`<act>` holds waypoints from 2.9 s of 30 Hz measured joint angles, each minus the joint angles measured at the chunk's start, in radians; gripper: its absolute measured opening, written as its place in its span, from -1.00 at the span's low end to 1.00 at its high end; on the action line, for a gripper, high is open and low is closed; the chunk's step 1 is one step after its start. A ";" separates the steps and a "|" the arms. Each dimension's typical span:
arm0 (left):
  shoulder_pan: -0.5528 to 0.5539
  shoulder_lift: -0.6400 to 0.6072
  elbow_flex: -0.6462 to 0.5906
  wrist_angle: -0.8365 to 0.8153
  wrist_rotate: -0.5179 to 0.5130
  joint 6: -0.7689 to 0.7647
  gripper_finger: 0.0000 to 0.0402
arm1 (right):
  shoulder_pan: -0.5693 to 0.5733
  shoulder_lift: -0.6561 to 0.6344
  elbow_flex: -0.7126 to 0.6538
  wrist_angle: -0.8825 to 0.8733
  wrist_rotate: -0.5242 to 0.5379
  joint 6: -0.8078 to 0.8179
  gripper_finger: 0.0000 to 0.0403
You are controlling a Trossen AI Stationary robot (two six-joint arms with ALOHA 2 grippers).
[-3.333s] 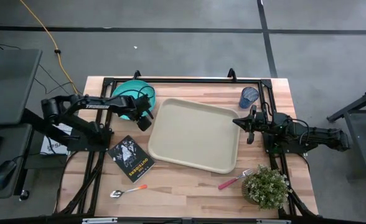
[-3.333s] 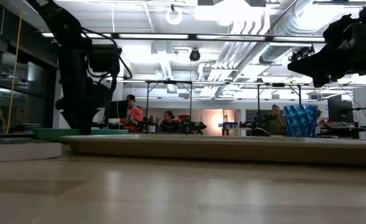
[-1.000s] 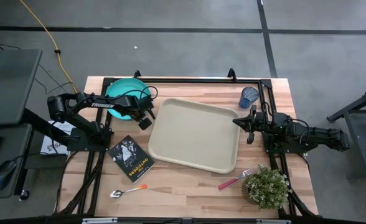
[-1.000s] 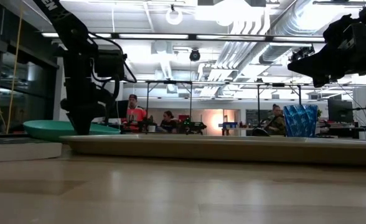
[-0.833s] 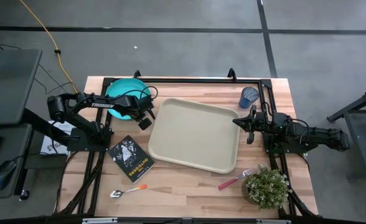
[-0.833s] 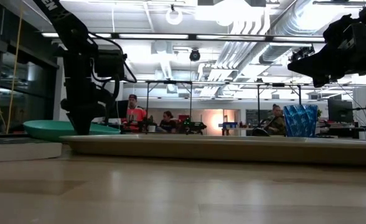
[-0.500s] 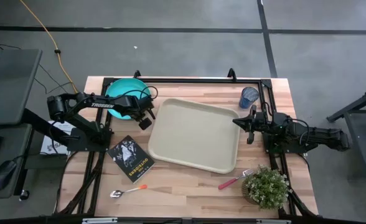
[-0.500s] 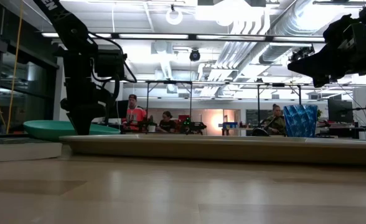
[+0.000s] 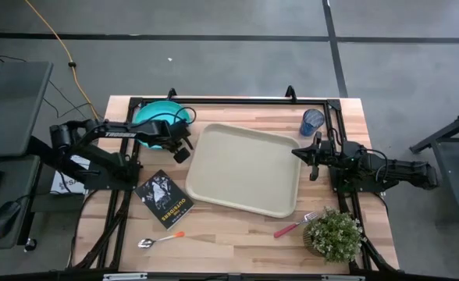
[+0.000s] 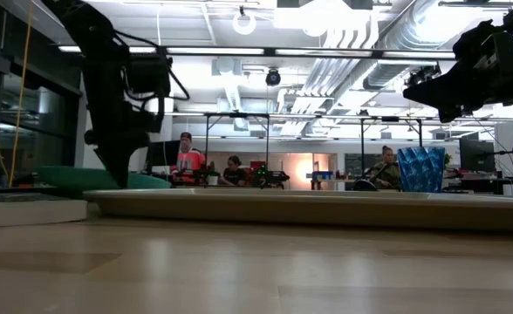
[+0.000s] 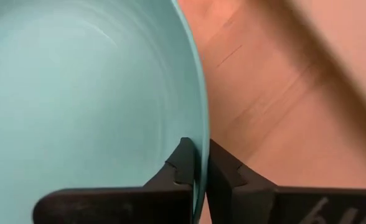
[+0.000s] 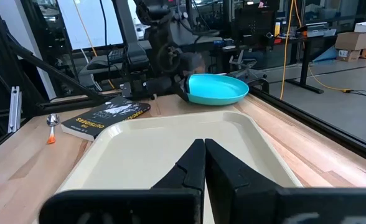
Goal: Pick and place plate/cup/fork/spoon on tray
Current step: Put the blue plate on the gray serving tray
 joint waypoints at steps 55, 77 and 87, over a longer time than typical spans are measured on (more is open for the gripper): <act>-0.623 0.046 0.439 -0.122 -0.413 0.018 -1.00 | 0.000 0.000 0.000 0.000 0.000 0.000 -1.00; -0.894 0.605 0.809 0.176 -0.316 0.548 -1.00 | 0.000 0.000 0.000 0.000 0.000 0.000 -1.00; -0.802 0.675 0.696 0.219 -0.333 0.391 -1.00 | 0.000 0.000 0.000 0.000 0.000 0.000 -1.00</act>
